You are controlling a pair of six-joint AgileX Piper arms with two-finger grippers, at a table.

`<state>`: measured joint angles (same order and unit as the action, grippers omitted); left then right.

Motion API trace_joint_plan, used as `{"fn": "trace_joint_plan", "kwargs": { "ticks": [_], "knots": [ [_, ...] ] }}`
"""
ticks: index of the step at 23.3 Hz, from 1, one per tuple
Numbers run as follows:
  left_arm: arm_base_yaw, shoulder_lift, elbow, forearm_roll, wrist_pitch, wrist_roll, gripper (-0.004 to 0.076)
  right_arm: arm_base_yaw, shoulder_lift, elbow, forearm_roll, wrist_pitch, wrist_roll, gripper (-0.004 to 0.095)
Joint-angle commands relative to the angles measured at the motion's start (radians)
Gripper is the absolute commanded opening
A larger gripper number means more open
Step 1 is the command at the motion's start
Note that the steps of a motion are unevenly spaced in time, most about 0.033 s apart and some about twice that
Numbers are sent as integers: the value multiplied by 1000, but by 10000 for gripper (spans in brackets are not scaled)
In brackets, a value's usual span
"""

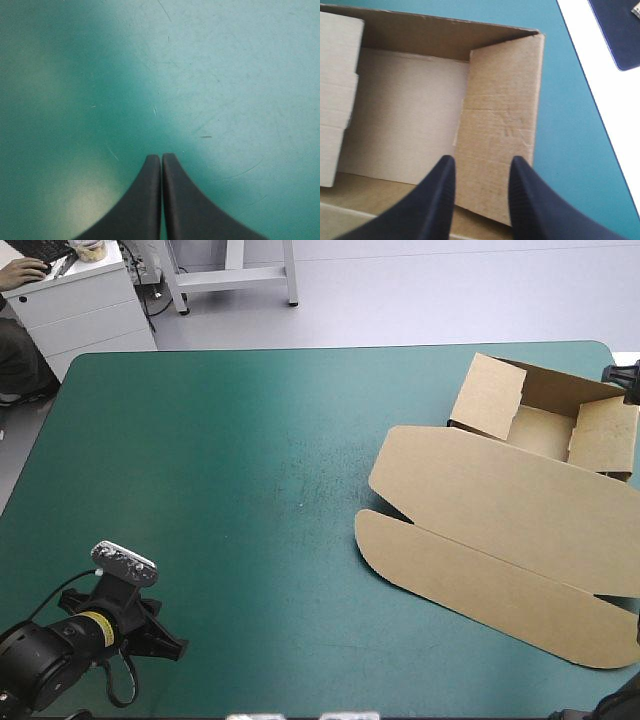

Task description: Fold the box

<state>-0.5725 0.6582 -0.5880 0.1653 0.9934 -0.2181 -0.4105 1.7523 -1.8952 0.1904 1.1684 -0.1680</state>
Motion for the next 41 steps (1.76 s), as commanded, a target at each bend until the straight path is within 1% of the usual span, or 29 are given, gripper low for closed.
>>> {"fn": "trace_joint_plan", "kwargs": {
  "ticks": [1, 2, 6, 7, 9, 12, 14, 15, 18, 19, 22, 24, 28, 30, 33, 36, 39, 41],
  "knots": [
    [-6, -1, -23, 18, -57, -9, -10, -1, -87, -35, 96, -4, -35, 21],
    [-6, -1, -23, 18, -62, -9, -10, -1, -96, -35, 135, 11, -61, -18],
    [-6, -1, -23, 14, -92, -12, -10, -1, -106, -33, 309, 86, -139, -11],
    [-6, -1, -23, 14, -102, -15, -10, 9, -109, -31, 331, 86, -149, -10],
    [-6, -1, -23, 14, -114, -17, -10, 43, -120, -27, 305, 86, -149, -11],
    [-6, -1, -23, 14, -126, -17, -10, 127, -143, -21, 198, 86, -137, -10],
    [-6, -1, -23, 8, -126, -19, -10, 197, -160, -21, 126, 86, -118, -10],
    [-6, -1, -23, 6, -124, -37, -10, 262, -178, -21, 81, 86, -98, -11],
    [-6, -1, -23, 6, -122, -43, -10, 393, -233, 16, 73, 86, -83, -11],
    [-6, -1, -23, 6, -122, -43, -10, 447, -265, 71, 72, 86, -83, -12],
    [-6, -1, -23, -3, -120, -43, -10, 521, -322, 189, 59, 77, -83, -13],
    [-6, -1, -23, -8, -120, -43, -10, 570, -393, 341, 49, 47, -83, -13],
    [-6, -1, -23, -8, -122, -27, -10, 576, -549, 710, 66, -76, -85, -14],
    [-6, -1, -22, -8, -122, 3, -10, 576, -669, 935, 66, -152, -99, -14],
    [-6, -1, -22, -8, -122, 35, -10, 576, -838, 1143, 66, -230, -101, -14],
    [-6, -1, -20, -8, -122, 82, -10, 576, -1016, 1263, 66, -262, -101, -14],
    [-6, -3, -6, -8, -134, 100, -10, 576, -1140, 1300, 66, -256, -99, -15],
    [-6, -10, 25, -11, -169, 125, -10, 576, -1196, 1306, 66, -243, -99, -14]
  ]
}}
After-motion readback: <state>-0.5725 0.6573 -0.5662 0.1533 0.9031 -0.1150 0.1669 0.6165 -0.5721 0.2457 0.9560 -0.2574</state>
